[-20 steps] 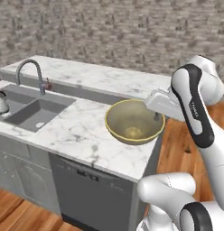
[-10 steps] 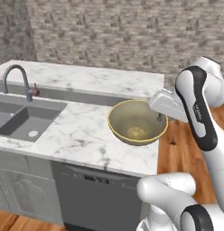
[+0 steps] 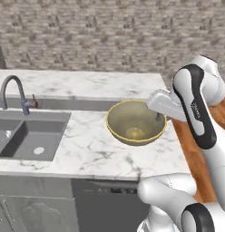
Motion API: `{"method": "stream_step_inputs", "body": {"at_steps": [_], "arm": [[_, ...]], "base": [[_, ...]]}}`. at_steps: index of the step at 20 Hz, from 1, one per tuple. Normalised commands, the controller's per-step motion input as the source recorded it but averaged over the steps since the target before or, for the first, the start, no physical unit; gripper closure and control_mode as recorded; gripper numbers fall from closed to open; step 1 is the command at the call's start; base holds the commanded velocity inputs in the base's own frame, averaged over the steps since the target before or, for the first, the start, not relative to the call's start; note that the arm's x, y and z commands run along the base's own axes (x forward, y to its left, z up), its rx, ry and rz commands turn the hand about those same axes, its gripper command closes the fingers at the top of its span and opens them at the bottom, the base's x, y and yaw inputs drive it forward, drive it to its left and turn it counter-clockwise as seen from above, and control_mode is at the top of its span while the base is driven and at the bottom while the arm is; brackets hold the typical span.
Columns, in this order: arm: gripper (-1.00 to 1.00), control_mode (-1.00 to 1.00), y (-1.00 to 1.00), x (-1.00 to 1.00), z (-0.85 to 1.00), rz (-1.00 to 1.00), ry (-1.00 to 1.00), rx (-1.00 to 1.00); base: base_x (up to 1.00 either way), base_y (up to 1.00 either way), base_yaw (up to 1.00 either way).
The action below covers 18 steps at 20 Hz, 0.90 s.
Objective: Pick the kettle and bowl and place them in the sink. Then turn on the water.
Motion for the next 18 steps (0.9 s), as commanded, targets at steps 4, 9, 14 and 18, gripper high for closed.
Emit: {"method": "stream_step_inputs", "body": {"at_steps": [4,9,14,18], "arm": [[1.0,1.0,0.0,0.0,0.0,0.0,0.0,0.0],[1.0,1.0,0.0,0.0,0.0,0.0,0.0,0.0],[1.0,1.0,0.0,0.0,0.0,0.0,0.0,0.0],[1.0,1.0,0.0,0.0,0.0,0.0,0.0,0.0]], "base": [[0.23,0.8,-0.47],[0.0,0.91,-0.46],[0.04,1.0,-0.36],[0.11,0.98,-0.25]]}}
